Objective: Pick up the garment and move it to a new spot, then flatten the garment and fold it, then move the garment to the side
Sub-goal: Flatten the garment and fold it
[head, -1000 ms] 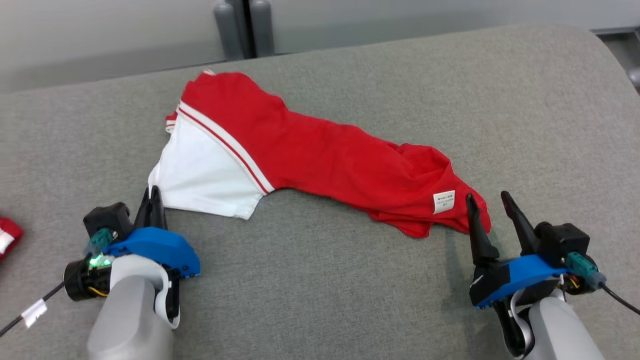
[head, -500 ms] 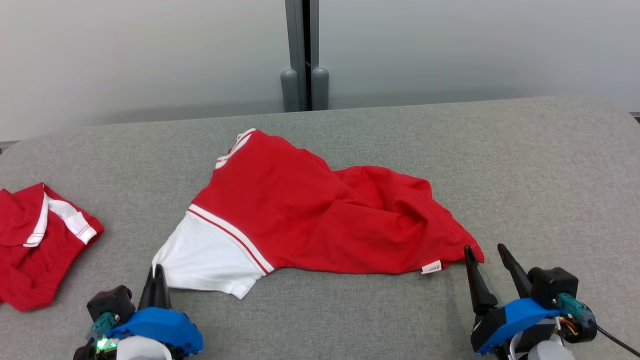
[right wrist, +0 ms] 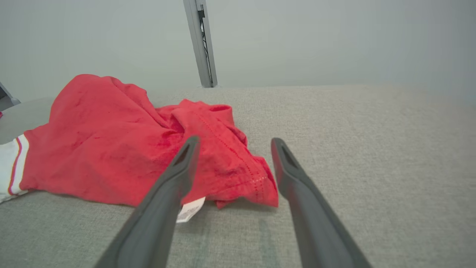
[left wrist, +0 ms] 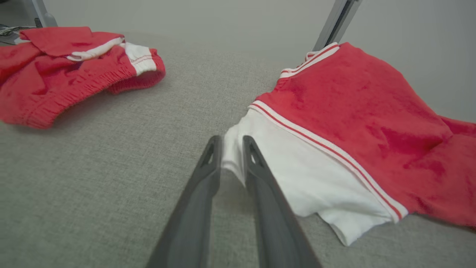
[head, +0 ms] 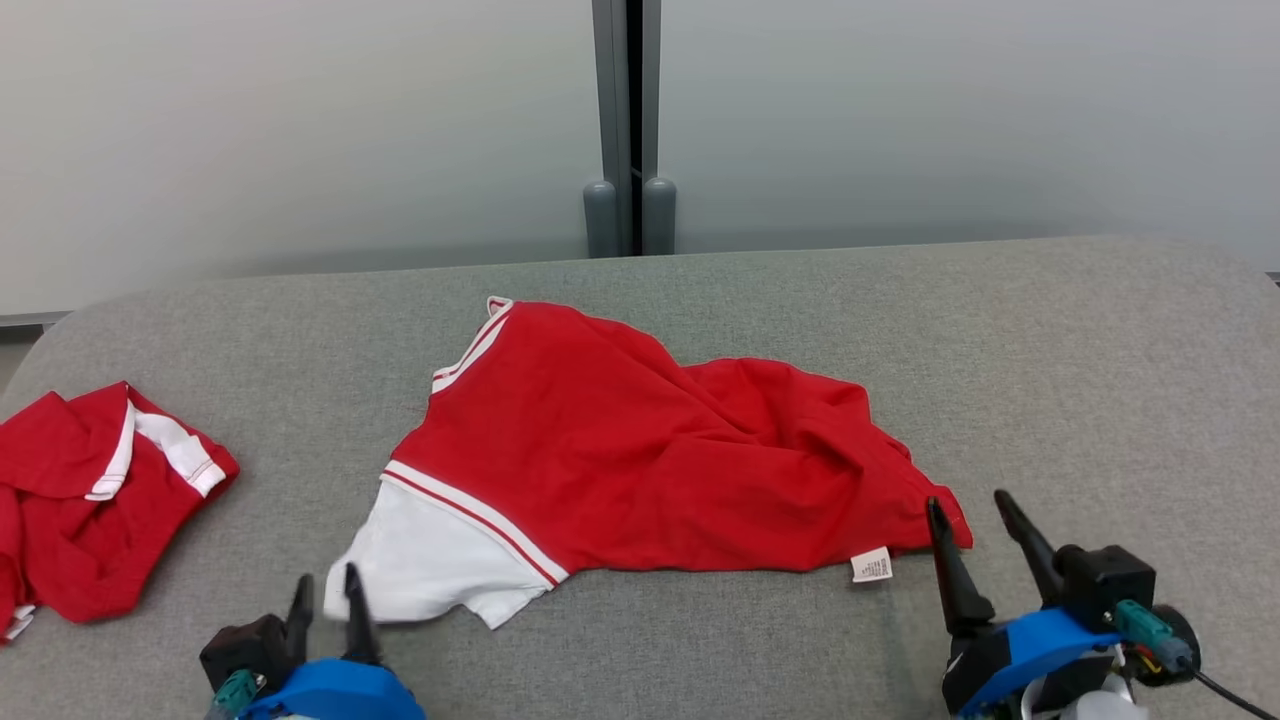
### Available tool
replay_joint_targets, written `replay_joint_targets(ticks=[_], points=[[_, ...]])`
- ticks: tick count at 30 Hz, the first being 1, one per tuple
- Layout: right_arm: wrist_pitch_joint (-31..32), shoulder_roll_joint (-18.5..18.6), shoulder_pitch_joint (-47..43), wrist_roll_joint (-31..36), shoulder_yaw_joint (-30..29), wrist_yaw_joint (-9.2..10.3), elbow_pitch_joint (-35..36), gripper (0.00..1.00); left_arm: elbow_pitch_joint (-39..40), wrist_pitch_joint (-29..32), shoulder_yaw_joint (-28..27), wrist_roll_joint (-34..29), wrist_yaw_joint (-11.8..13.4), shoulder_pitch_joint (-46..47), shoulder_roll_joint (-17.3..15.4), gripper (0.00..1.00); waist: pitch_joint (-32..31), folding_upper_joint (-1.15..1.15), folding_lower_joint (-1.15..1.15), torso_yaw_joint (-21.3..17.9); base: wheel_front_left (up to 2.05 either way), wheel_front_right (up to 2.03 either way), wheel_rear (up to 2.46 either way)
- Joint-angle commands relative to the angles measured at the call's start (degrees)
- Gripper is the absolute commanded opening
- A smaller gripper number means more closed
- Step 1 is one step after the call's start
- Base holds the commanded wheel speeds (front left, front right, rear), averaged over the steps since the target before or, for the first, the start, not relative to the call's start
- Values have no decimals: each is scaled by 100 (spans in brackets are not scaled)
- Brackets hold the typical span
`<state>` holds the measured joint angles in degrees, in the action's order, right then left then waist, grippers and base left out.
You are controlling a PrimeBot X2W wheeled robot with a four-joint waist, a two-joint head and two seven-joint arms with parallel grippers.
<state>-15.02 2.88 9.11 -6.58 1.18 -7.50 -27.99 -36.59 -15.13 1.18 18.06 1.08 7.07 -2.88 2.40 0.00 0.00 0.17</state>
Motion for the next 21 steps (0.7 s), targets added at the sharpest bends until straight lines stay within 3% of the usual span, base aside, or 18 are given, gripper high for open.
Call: replay_joint_targets(ticks=[1, 7, 21], points=[[-22, 4, -74, 47, -30, 2, 146, 100, 137, -4, 27, -95, 51, -27, -5, 100, -4, 0, 0, 3, 0, 0, 0], [-21, 5, -134, 227, 22, 2, 494, 100, 252, -4, 180, -369, 3, -53, -4, 100, -13, 0, 0, 14, 0, 0, 0], [-21, 5, -61, 414, 14, 2, 27, 100, -219, -3, 176, -286, -178, 63, -2, 100, 36, 0, 0, -17, 0, 0, 0]])
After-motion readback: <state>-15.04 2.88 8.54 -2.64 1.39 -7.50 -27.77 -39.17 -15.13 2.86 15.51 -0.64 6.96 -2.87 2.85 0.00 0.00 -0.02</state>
